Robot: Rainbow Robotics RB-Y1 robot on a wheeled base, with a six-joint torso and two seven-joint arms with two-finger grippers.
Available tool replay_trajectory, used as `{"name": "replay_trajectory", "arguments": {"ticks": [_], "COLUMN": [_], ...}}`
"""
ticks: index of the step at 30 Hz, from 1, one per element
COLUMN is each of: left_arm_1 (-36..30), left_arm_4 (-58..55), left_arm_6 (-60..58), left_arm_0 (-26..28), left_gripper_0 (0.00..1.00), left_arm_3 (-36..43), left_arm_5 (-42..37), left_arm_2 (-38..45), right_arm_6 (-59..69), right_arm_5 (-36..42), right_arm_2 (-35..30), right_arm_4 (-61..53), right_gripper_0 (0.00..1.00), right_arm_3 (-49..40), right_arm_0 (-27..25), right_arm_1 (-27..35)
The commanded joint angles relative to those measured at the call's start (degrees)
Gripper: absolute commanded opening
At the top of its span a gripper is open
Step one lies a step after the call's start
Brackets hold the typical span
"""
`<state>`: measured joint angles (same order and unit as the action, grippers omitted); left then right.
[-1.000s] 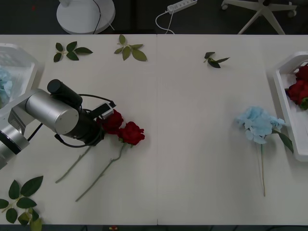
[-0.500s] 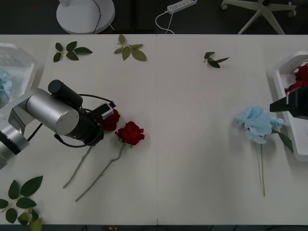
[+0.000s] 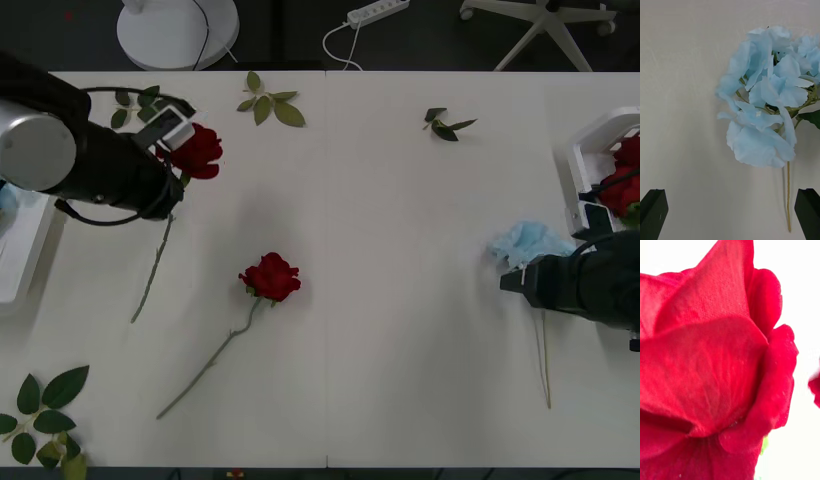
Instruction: Place the red flowers into the right box and the blue flowers into the left box. If a person shows an open palm, hand one flower to the person first, then continue sorting.
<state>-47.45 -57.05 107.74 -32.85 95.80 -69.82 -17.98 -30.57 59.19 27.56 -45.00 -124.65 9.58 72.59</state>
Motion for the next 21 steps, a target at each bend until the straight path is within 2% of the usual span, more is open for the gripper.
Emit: {"name": "replay_trajectory", "arguments": {"ticks": [1, 5, 10, 15, 21], "left_arm_1": [-2.7, -1.2, 3.0, 8.2, 15.2], "left_arm_4": [-6.1, -13.9, -19.0, -19.2, -19.9], "left_arm_6": [1.1, 0.2, -0.2, -0.7, -2.1], "left_arm_0": [-3.4, -3.3, -3.2, -3.3, -3.3], "left_gripper_0": [0.00, 0.00, 0.00, 0.00, 0.00], "left_arm_3": [5.3, 7.6, 8.6, 9.1, 9.4], "left_arm_5": [0.7, 7.4, 17.8, 25.0, 31.2], "left_arm_2": [7.9, 10.2, 10.2, 10.1, 8.6], "right_arm_6": [2.1, 1.1, 0.7, 1.0, 0.4], "right_arm_5": [-0.6, -0.6, -1.1, -3.5, -3.6], "right_arm_2": [1.1, 1.8, 8.6, 13.9, 14.7], "right_arm_4": [2.0, 2.9, 6.3, 8.0, 8.2], "right_gripper_0": [1.00, 1.00, 1.00, 1.00, 1.00], "right_arm_3": [1.8, 4.2, 8.1, 11.8, 15.5], "right_arm_0": [0.4, 0.6, 4.5, 7.6, 9.6], "right_arm_1": [-2.6, -3.4, -3.4, -4.4, -7.3]}}
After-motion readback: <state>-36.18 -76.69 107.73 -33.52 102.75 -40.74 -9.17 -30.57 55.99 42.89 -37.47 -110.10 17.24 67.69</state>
